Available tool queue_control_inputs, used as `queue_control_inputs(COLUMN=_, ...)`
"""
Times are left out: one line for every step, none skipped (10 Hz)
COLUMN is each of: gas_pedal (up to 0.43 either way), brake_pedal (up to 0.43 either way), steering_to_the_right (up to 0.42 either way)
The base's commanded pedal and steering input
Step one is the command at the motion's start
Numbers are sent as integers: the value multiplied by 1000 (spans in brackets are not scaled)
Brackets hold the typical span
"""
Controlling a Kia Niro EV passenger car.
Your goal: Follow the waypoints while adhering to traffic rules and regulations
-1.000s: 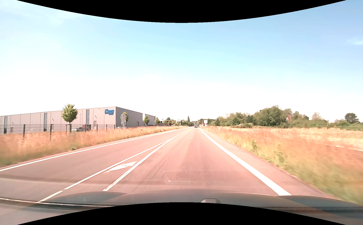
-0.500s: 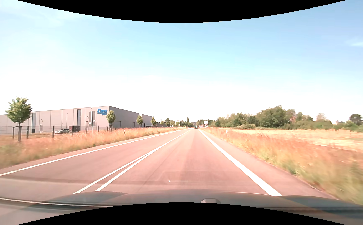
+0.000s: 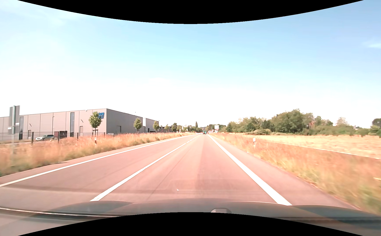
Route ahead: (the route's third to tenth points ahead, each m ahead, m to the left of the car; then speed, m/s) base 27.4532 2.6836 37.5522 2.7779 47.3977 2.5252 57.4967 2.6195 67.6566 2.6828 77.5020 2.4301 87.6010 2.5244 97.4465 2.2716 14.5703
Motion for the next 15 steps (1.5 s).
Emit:
queue_control_inputs(gas_pedal=59, brake_pedal=0, steering_to_the_right=-2)
queue_control_inputs(gas_pedal=59, brake_pedal=0, steering_to_the_right=-2)
queue_control_inputs(gas_pedal=59, brake_pedal=0, steering_to_the_right=-2)
queue_control_inputs(gas_pedal=59, brake_pedal=0, steering_to_the_right=-2)
queue_control_inputs(gas_pedal=59, brake_pedal=0, steering_to_the_right=-2)
queue_control_inputs(gas_pedal=59, brake_pedal=0, steering_to_the_right=-2)
queue_control_inputs(gas_pedal=47, brake_pedal=0, steering_to_the_right=-2)
queue_control_inputs(gas_pedal=47, brake_pedal=0, steering_to_the_right=-2)
queue_control_inputs(gas_pedal=47, brake_pedal=0, steering_to_the_right=-2)
queue_control_inputs(gas_pedal=47, brake_pedal=0, steering_to_the_right=-2)
queue_control_inputs(gas_pedal=39, brake_pedal=0, steering_to_the_right=-3)
queue_control_inputs(gas_pedal=39, brake_pedal=0, steering_to_the_right=-4)
queue_control_inputs(gas_pedal=39, brake_pedal=0, steering_to_the_right=-4)
queue_control_inputs(gas_pedal=39, brake_pedal=0, steering_to_the_right=-4)
queue_control_inputs(gas_pedal=39, brake_pedal=0, steering_to_the_right=-4)
